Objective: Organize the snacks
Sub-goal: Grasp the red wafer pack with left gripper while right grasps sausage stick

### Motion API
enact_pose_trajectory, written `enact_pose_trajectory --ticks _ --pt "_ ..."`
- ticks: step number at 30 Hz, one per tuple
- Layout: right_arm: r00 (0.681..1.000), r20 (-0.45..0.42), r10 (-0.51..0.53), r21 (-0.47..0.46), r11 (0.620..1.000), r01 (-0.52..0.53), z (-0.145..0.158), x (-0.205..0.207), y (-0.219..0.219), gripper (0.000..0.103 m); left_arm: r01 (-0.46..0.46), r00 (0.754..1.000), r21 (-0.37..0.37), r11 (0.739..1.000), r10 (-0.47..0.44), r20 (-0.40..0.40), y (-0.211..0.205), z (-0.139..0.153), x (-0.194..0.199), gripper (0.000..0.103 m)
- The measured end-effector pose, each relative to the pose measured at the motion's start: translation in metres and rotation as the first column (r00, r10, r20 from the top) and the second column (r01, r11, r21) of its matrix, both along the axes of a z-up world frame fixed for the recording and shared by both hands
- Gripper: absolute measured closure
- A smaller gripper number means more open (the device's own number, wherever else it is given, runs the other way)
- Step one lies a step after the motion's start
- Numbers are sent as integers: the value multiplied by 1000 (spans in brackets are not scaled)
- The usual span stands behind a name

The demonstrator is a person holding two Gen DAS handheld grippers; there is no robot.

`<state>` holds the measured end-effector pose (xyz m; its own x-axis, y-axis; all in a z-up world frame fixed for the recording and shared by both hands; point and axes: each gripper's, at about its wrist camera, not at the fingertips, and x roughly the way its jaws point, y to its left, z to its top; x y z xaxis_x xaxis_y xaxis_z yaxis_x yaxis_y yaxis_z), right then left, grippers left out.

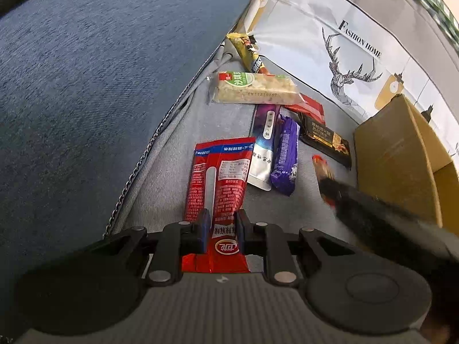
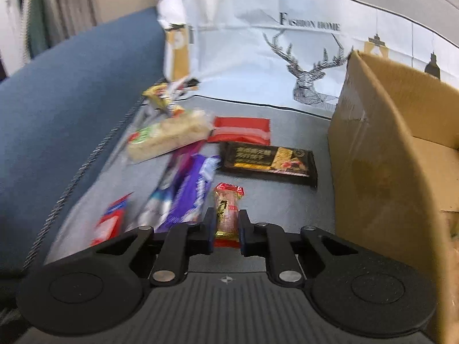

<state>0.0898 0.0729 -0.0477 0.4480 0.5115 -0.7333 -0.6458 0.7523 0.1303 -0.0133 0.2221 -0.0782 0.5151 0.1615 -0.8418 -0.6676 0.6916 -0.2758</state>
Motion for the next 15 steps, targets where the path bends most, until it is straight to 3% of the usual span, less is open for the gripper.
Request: enact_pose_trajectory --ticks 8,14,15 --pt "992 -12 124 35 992 -124 43 -66 -49 87 20 1000 -114 993 -19 10 1 -1 -10 82" --pt "985 -11 172 19 985 -172 23 -112 -84 87 92 994 -187 978 -100 -35 -10 -10 -4 82" --pt "986 -10 169 16 985 -169 19 -113 -85 87 101 994 -194 976 -109 -33 -11 -11 -4 76"
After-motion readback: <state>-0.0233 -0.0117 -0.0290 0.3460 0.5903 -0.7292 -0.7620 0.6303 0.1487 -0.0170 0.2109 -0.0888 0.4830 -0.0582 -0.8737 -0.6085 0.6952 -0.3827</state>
